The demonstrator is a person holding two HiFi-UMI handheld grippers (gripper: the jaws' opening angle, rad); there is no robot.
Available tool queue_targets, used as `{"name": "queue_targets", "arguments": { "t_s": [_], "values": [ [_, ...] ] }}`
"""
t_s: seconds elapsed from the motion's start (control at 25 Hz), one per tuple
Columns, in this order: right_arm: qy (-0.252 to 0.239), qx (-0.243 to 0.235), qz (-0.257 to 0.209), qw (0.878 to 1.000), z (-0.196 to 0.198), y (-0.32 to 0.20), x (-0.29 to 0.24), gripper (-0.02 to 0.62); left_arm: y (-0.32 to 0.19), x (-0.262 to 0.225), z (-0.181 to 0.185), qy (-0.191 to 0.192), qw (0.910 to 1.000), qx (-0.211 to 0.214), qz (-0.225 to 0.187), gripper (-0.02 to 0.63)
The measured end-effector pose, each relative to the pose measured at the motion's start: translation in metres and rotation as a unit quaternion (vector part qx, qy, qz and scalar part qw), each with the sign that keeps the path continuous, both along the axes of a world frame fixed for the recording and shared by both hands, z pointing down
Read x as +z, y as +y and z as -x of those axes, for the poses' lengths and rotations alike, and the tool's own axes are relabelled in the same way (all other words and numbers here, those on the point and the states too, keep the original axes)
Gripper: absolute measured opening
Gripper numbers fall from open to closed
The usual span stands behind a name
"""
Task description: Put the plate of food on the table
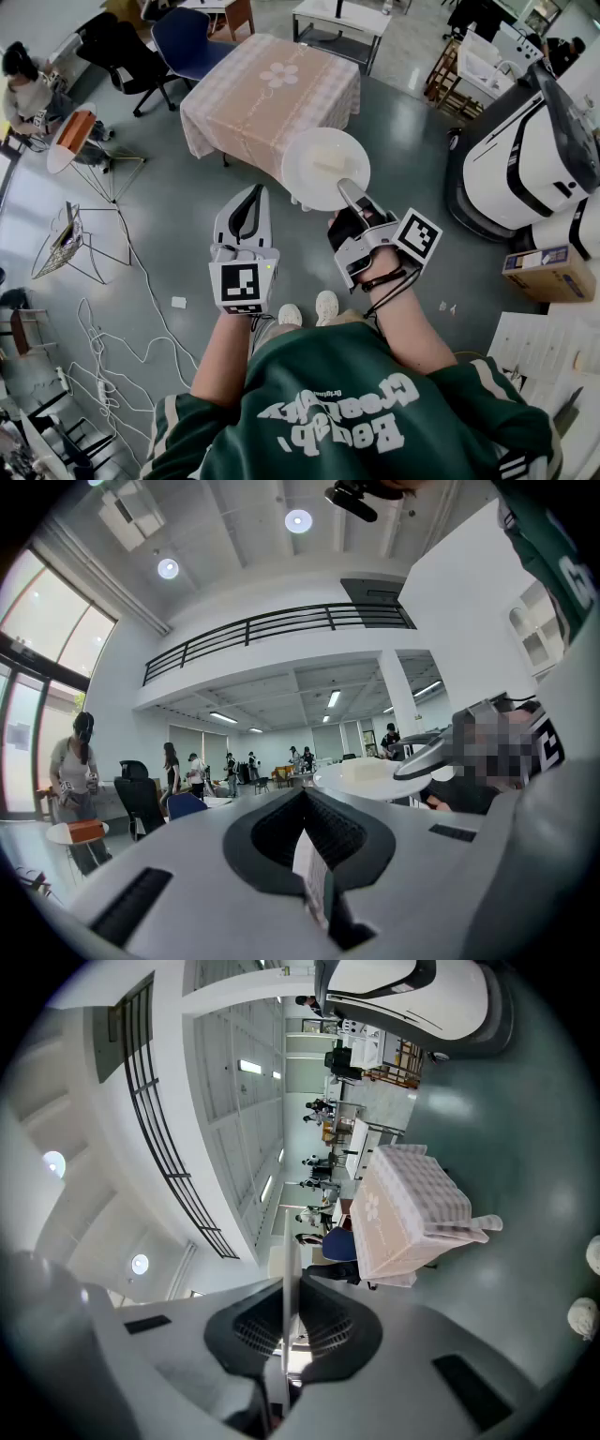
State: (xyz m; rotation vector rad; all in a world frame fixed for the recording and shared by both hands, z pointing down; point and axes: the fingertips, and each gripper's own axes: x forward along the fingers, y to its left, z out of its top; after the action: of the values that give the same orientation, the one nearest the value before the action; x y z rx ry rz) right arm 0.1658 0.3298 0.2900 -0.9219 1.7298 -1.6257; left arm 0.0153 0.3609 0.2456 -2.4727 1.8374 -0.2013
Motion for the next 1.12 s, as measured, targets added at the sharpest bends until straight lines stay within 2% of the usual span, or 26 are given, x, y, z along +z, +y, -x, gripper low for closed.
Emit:
{"name": "queue_targets", "arguments": {
  "t_s": [0.2, 0.48, 0.8, 1.12],
  "values": [
    [-0.002, -0.002, 0.001, 1.0, 0.0, -0.001, 0.0, 0.029, -0.001, 0.0, -0.001, 0.0, 1.0, -0.002, 0.001, 0.009],
    [-0.003, -0.012, -0.006, 1.0, -0.024, -0.003, 0.0, 0.029, -0.001, -0.002, -0.028, -0.003, 1.0, -0.008, -0.004, 0.009],
    [0.001, -0.028, 0.002, 1.0, -0.025, -0.01, 0.008, 0.029, -0.005, 0.001, -0.03, 0.002, 0.9997, -0.023, -0.002, 0.009],
    [-0.009, -0.036, 0.002, 0.999, -0.06, -0.03, 0.015, 0.029, -0.026, 0.001, -0.065, -0.006, 0.9995, -0.029, -0.009, 0.009]
  ]
}}
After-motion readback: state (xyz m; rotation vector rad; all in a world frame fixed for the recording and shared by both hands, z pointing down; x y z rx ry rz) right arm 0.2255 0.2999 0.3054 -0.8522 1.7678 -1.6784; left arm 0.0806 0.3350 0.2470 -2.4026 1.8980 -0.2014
